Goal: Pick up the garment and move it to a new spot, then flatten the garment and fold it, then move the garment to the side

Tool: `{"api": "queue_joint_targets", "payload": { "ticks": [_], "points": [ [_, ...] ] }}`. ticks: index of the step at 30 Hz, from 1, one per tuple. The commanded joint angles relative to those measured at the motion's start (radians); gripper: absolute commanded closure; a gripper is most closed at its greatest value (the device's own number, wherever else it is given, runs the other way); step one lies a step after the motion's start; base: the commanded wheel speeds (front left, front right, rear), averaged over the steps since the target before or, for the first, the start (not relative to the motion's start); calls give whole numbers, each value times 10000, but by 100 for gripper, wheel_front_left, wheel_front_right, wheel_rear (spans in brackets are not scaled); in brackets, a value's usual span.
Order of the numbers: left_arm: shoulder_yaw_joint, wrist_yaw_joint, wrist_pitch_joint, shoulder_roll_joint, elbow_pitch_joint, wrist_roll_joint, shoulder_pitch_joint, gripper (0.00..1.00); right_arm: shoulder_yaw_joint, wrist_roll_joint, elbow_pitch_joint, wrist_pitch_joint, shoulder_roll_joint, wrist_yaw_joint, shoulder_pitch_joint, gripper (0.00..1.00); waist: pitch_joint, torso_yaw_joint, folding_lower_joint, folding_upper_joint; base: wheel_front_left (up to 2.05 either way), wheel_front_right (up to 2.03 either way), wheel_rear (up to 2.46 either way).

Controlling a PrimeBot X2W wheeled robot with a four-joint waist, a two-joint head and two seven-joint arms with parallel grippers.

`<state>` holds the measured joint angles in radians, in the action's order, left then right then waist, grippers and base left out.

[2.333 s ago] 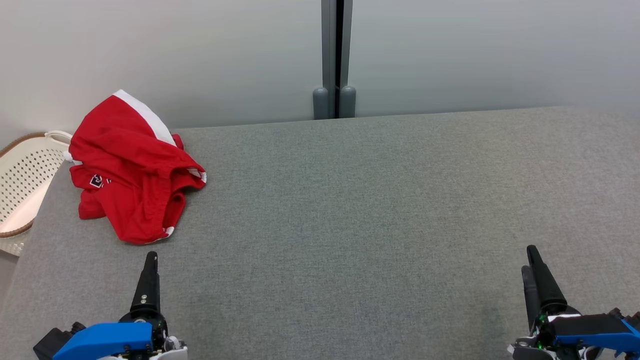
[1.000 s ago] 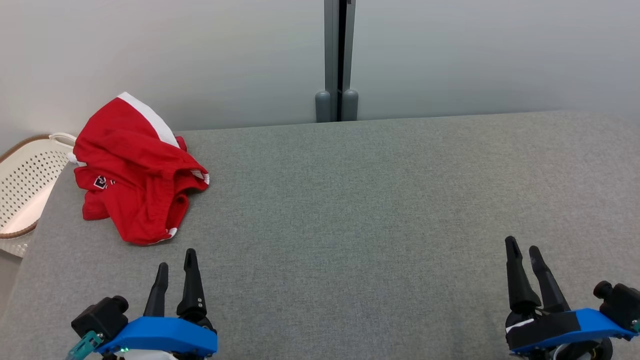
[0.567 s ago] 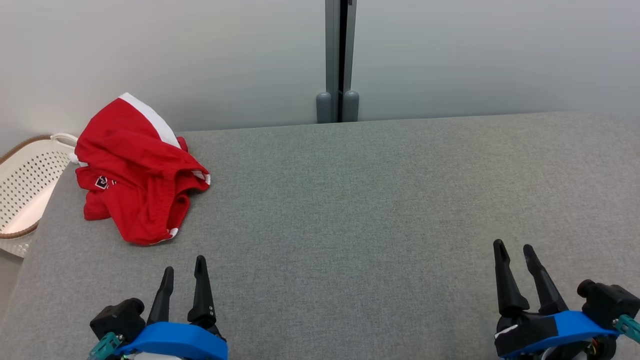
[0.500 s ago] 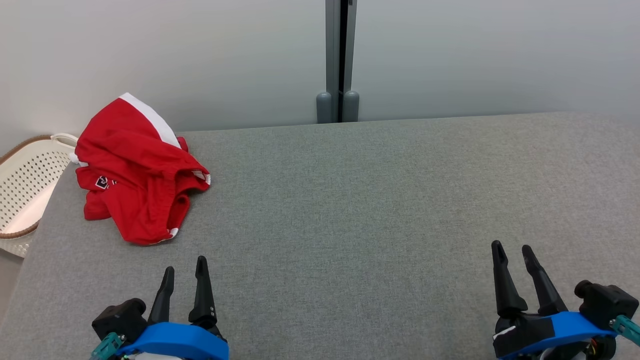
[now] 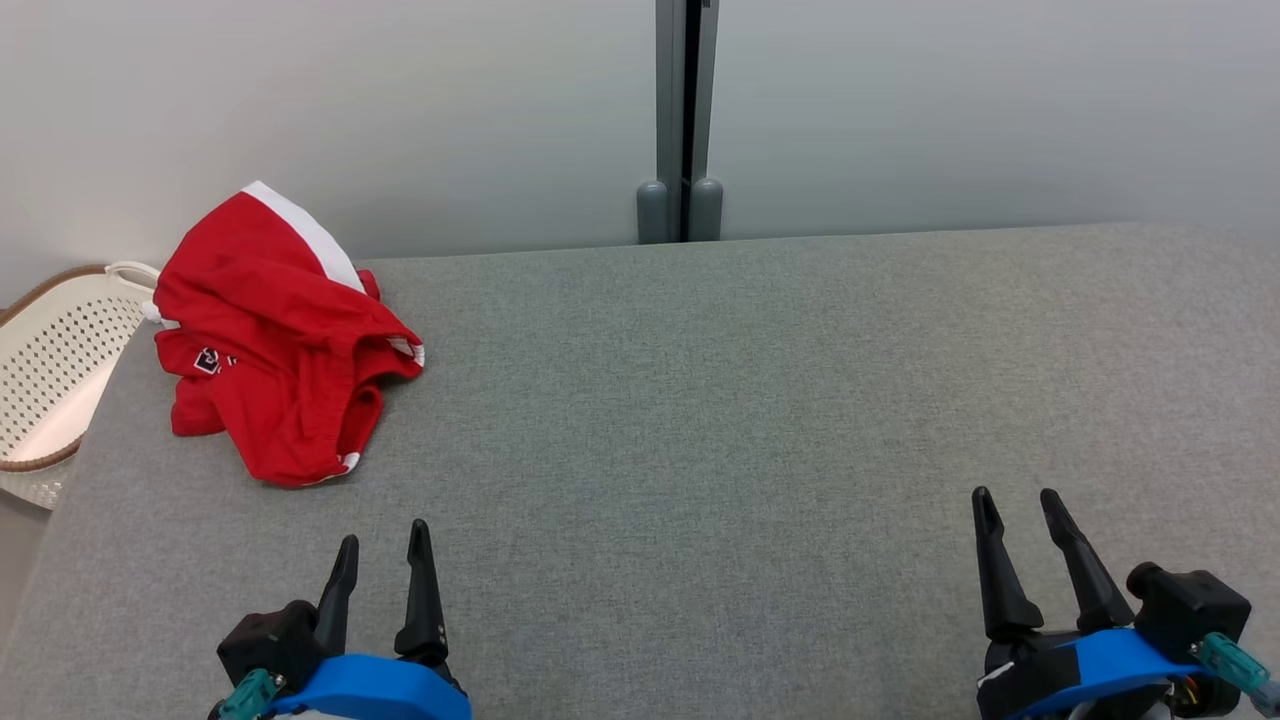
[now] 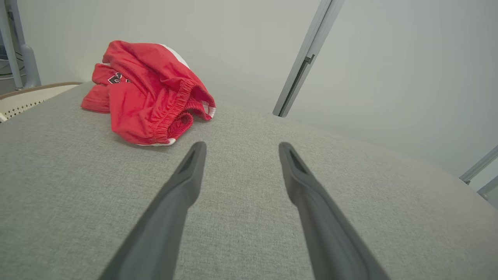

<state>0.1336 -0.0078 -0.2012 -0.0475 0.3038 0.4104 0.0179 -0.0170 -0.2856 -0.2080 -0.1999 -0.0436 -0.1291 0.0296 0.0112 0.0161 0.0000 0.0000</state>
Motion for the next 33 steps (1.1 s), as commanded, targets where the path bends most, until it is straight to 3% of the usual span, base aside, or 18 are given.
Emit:
{"api": "queue_joint_targets", "payload": {
  "ticks": [1,33],
  "points": [
    [15,59,-71,-36,-5,-172,137,0,10,189,27,-91,-82,-18,118,0,-2,2,0,0,0,0,0],
    [328,226,-658,-39,616,-2013,223,0,137,2379,-178,-674,-95,-18,94,0,-13,102,0,0,0,0,0]
  ]
}}
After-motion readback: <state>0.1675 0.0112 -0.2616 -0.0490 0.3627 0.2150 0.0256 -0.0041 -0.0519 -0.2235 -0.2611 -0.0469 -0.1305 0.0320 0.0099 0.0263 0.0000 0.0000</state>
